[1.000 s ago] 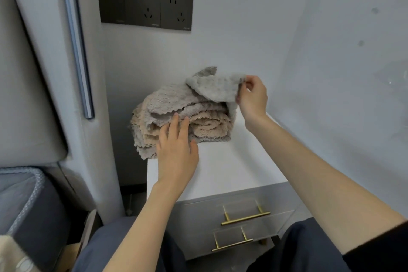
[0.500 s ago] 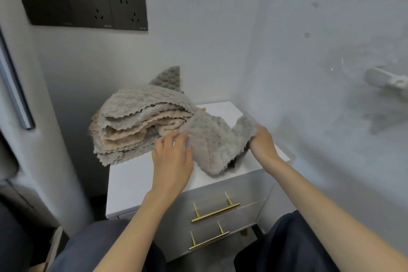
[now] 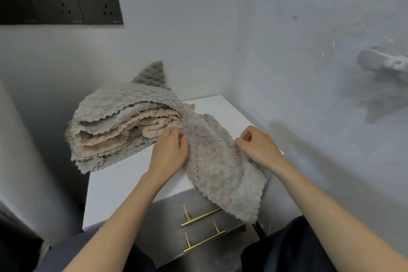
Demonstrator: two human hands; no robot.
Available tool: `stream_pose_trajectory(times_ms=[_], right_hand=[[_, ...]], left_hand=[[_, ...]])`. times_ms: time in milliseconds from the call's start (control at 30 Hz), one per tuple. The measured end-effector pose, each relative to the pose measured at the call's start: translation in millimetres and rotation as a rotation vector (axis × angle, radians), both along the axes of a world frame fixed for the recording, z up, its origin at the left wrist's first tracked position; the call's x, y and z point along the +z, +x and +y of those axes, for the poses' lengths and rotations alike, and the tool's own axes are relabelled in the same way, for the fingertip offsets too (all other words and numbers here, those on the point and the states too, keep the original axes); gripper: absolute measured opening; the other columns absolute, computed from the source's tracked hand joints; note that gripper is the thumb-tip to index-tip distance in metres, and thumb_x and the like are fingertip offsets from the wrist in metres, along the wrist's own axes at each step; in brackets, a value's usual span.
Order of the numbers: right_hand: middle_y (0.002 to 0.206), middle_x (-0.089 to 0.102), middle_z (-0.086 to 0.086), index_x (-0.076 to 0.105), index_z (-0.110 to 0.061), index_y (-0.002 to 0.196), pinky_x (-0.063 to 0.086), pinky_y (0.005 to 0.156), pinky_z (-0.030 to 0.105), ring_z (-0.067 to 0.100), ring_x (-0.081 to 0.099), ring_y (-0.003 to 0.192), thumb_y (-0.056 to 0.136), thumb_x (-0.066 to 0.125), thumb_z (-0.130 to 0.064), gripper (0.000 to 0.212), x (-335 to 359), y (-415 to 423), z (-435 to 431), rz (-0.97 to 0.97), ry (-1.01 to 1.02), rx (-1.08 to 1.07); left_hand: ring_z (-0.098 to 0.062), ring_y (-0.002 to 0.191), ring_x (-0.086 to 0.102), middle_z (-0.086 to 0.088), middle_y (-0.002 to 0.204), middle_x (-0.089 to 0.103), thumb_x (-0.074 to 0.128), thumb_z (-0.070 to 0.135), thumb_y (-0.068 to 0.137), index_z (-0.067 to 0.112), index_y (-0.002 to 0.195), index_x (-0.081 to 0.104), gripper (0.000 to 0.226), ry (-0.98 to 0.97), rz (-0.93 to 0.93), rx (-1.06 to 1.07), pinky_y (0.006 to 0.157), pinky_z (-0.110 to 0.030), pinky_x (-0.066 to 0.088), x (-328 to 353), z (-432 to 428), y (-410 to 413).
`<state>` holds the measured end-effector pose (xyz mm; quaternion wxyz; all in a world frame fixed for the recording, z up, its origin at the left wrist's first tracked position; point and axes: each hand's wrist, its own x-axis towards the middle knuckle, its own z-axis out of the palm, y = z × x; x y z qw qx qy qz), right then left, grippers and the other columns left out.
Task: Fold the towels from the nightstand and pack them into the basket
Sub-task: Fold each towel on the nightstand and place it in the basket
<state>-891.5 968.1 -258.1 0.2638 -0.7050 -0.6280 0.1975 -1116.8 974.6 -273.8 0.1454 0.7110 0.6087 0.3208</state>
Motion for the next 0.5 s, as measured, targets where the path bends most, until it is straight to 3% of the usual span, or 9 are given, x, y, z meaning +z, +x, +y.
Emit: stream_pose_trajectory(times_ms=[133, 200, 267, 333, 400, 500], right_hand=[[0.089, 0.056, -0.003, 0.043, -0.015, 0.104, 0.042, 0.066, 0.033, 0.019, 0.057, 0.087, 0.082, 0.053, -0.061, 0.052, -4.2, 0.3, 7.2, -0.205, -0.191, 0.02], [0.077, 0.054, -0.002, 0.045, -0.013, 0.088, 0.038, 0.059, 0.031, 0.021, 0.056, 0.078, 0.084, 0.051, -0.061, 0.048, -6.5, -0.8, 13.7, -0.285, -0.224, 0.031], [0.062, 0.041, -0.001, 0.035, -0.017, 0.064, 0.029, 0.052, 0.029, 0.019, 0.044, 0.06, 0.088, 0.051, -0.054, 0.047, -4.6, -1.0, 20.0, -0.311, -0.268, 0.056], [0.057, 0.035, 0.0, 0.03, -0.017, 0.059, 0.025, 0.051, 0.029, 0.018, 0.035, 0.053, 0.091, 0.052, -0.046, 0.048, -0.6, -1.1, 25.6, -0.285, -0.297, 0.107], [0.062, 0.043, 0.001, 0.037, -0.016, 0.064, 0.03, 0.054, 0.03, 0.021, 0.044, 0.059, 0.093, 0.051, -0.041, 0.04, 2.9, -0.2, 30.4, -0.264, -0.231, 0.116], [0.087, 0.057, 0.001, 0.05, -0.018, 0.094, 0.041, 0.07, 0.035, 0.026, 0.054, 0.085, 0.092, 0.053, -0.032, 0.014, 7.2, 0.0, 37.0, -0.145, 0.092, 0.019]], left_hand=[[-0.024, 0.1, 0.052, -0.006, 0.108, 0.056, 0.041, 0.032, 0.099, 0.012, 0.101, 0.055, 0.024, -0.039, 0.071, 0.002, 0.088, -0.042, 0.045, 1.8, 16.8, 4.8], [-0.024, 0.098, 0.052, -0.008, 0.108, 0.056, 0.042, 0.032, 0.099, 0.011, 0.103, 0.052, 0.024, -0.051, 0.094, 0.012, 0.086, -0.041, 0.046, 2.1, 23.3, 6.1], [-0.025, 0.101, 0.049, -0.011, 0.113, 0.053, 0.044, 0.03, 0.098, 0.008, 0.108, 0.05, 0.025, -0.065, 0.105, 0.021, 0.086, -0.038, 0.044, 1.4, 29.4, 6.5], [-0.026, 0.105, 0.048, -0.013, 0.119, 0.05, 0.048, 0.028, 0.096, 0.007, 0.114, 0.047, 0.028, -0.082, 0.126, 0.02, 0.084, -0.035, 0.043, 0.7, 32.4, 6.3], [-0.028, 0.111, 0.048, -0.014, 0.125, 0.047, 0.053, 0.027, 0.094, 0.006, 0.122, 0.044, 0.036, -0.097, 0.16, 0.012, 0.086, -0.036, 0.043, -0.3, 33.6, 6.2], [-0.027, 0.106, 0.051, -0.012, 0.12, 0.051, 0.058, 0.027, 0.09, 0.006, 0.121, 0.044, 0.039, -0.124, 0.16, 0.024, 0.085, -0.039, 0.046, -1.0, 35.7, 4.4]])
